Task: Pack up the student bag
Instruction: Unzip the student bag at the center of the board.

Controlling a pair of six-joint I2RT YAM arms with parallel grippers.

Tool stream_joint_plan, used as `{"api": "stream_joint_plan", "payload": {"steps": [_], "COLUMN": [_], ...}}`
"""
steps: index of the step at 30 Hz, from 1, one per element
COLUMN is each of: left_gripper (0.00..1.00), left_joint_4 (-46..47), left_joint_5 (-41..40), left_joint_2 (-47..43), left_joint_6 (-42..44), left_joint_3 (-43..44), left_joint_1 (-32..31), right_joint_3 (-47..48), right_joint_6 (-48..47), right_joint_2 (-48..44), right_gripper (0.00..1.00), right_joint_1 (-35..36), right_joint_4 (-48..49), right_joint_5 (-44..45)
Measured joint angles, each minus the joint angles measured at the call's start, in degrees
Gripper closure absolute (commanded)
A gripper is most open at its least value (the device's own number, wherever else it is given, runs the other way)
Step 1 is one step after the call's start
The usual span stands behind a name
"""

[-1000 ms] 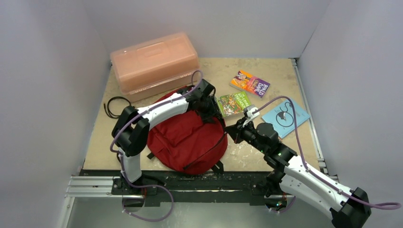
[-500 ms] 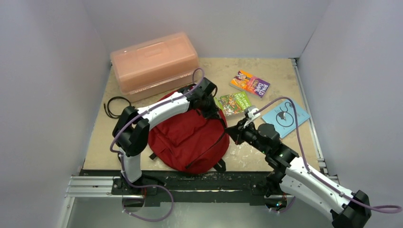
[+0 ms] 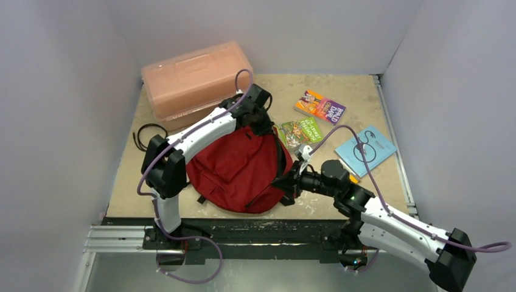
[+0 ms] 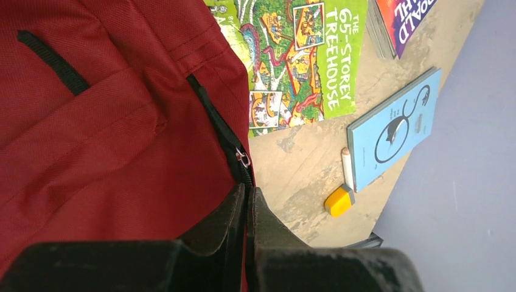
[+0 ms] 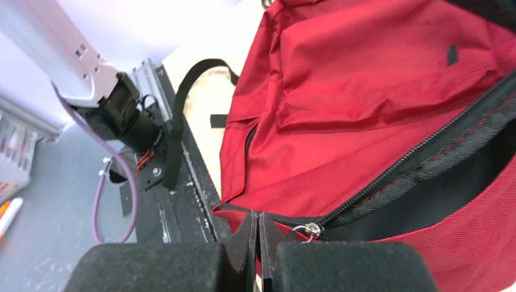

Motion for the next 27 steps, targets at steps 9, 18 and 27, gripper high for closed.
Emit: {"api": "stream_joint_plan", "payload": {"steps": [9,18,27], "left_gripper": [0.4,0.08,0.07], "left_joint_4": [0.6,5.2,13.8], "left_joint_5": [1.4,3.1,7.5], "left_joint_2": [-2.0,-21.2,-41.4], "left_joint_6": [7.6,16.2,22.4], "left_joint_3": [-1.0,-15.1,-34.7], "left_joint_1": [0.4,3.4,3.4], "right_joint_3": [0.4,2.5,3.0], "right_joint_6": [2.7,5.9,8.2], "right_joint_2": [2.8,4.7,7.6], "right_gripper": [1.0,1.0,1.0], "right_joint_1": [0.2,0.2,-1.2], "right_joint_4": [1.4,1.8,3.3], "right_joint_5": [5.9,10.4,12.4]}}
